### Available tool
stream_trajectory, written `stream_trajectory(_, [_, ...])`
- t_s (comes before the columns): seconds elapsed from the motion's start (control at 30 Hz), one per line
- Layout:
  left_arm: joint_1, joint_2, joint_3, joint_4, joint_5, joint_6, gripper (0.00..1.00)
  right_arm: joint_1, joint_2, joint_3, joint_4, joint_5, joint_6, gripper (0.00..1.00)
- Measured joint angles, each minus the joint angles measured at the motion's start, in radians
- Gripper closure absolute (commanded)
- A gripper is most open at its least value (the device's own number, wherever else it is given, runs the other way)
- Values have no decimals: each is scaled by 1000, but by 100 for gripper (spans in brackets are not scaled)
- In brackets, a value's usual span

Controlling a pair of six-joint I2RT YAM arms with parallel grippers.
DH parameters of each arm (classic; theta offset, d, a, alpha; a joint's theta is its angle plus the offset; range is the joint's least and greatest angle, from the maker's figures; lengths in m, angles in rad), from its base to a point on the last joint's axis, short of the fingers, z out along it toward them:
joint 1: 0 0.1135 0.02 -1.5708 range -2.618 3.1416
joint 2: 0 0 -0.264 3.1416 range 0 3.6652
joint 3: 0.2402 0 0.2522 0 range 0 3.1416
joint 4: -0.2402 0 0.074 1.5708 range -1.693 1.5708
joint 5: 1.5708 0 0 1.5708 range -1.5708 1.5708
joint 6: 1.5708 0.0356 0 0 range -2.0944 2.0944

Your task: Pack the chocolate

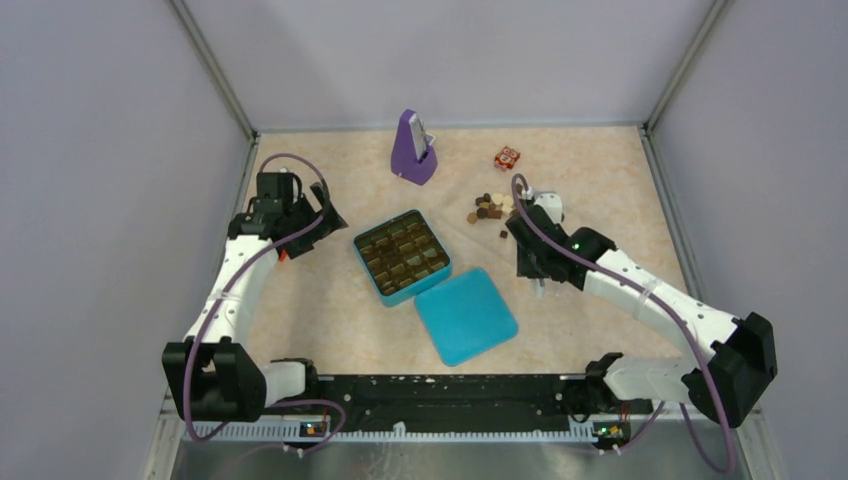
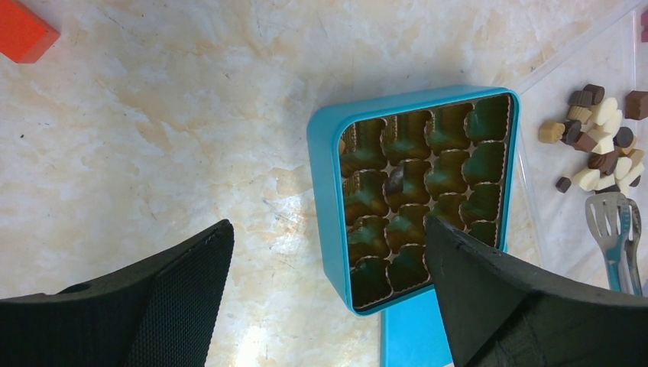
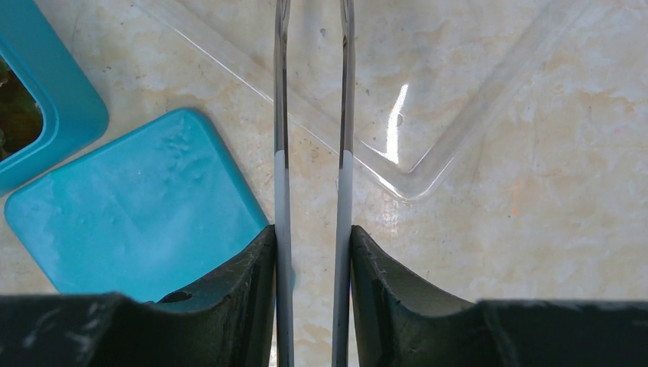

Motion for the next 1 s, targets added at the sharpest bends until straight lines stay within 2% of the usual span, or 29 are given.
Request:
stream_trajectory(0.27, [0, 2, 0, 2, 0, 0, 1, -17, 39, -12, 34, -19, 2, 60])
stream_trajectory(1.0, [0, 5, 0, 7, -1, 0, 1, -59, 138, -26, 141, -52, -46, 62])
